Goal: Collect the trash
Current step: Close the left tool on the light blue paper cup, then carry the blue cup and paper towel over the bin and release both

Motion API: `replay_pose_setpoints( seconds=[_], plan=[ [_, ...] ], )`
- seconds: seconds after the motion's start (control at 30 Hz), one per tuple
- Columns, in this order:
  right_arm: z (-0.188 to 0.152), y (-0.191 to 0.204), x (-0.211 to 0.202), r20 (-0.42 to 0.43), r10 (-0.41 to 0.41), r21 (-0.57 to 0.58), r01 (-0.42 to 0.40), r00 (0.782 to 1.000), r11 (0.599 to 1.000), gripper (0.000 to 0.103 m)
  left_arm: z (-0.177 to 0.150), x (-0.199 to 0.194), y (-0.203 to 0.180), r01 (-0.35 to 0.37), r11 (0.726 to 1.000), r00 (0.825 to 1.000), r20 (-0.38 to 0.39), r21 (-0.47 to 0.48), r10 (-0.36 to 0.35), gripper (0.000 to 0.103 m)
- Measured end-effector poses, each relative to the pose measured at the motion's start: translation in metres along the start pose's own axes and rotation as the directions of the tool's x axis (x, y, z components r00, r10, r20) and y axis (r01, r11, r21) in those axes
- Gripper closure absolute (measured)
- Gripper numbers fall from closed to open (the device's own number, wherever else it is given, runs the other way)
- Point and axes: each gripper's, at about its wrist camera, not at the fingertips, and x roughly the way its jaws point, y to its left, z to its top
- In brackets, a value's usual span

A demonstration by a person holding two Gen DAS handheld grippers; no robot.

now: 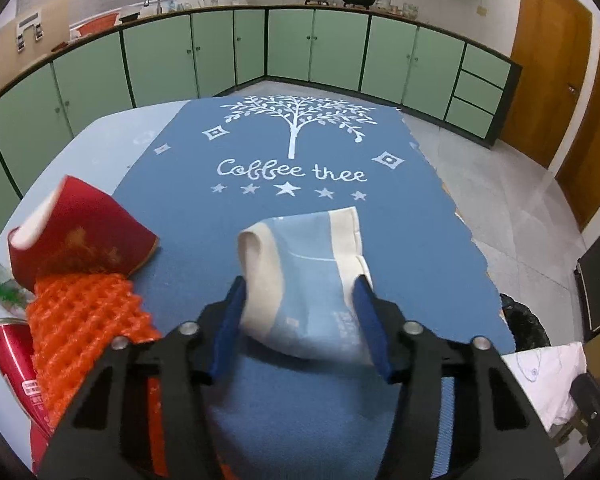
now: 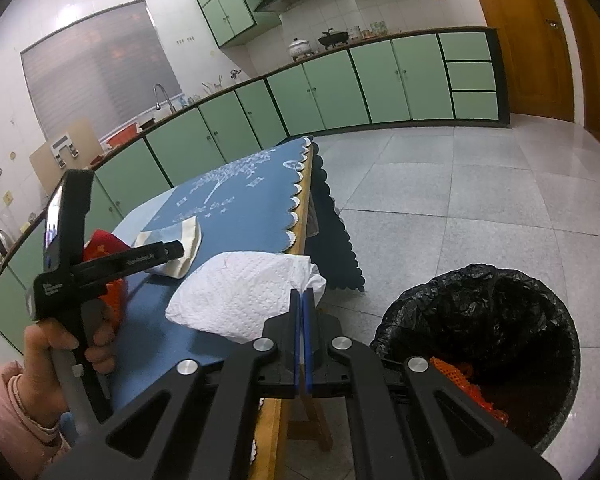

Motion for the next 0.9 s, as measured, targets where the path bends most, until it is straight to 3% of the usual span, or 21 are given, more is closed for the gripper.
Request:
replay_pose_setpoints(
  seconds=[0.17,0.27,0.6,0.9],
  plan=[
    [0.001,0.000,0.001,-0.004,0.001,-0.003,-0.001,1.000,1.000,0.101,-0.002,-0.014,-0.003,-0.023,1.000,0.997,0.071,0.012,0.022,0.072],
    [0.001,-0.002,0.001,-0.002,0.000,0.001,0.000,1.000,1.000,0.101,-0.004,-0.024,-0.004,-0.023,1.000,0.995,0.100,0.020,0.021,0.075],
    [0.006,-0.004,-0.011,0.044,0.006,0.001,-0.006,0.999,1.000,0.101,-0.016,-0.081,0.010,0.023,1.000,0.976,0.218,0.007,-0.024,0.076],
    [0.018,-0.007,-0.038,0.100,-0.013,-0.020,0.015,0.995,1.000,0.101,-0.040,-0.119,-0.019,0.067,0.992,0.953,0.288,0.109,-0.096,0.076]
  ],
)
